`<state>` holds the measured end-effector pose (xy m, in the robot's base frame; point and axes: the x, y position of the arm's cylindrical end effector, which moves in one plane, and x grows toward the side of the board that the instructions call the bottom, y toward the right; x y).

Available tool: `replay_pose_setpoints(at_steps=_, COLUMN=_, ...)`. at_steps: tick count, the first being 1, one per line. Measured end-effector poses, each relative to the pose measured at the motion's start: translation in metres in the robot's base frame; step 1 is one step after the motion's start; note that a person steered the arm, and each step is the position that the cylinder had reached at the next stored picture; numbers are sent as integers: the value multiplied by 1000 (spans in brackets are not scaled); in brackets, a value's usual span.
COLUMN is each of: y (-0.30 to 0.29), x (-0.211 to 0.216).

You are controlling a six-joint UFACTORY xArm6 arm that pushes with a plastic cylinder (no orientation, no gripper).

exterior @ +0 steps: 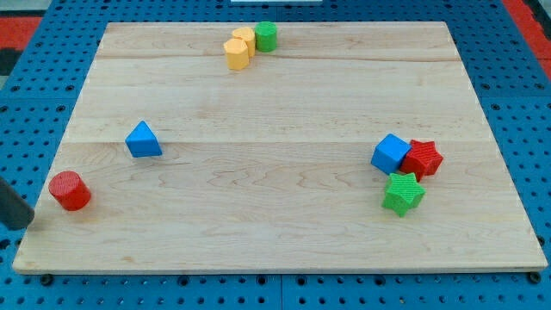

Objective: Move the red circle diagonally top left to green star

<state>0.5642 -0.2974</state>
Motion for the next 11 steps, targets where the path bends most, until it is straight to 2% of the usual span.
replay_pose_setpoints(at_steps=2, y=33, x=-40)
replay_pose_setpoints(at_steps=3, y=73, x=-38)
replay_pose_setpoints(at_steps=5, y=80, x=-53)
replay_pose_setpoints(at_steps=6, y=104, x=-70)
replay_pose_setpoints(at_steps=7, y=154, x=-58)
replay_pose_setpoints(at_steps=11, y=356, x=-56)
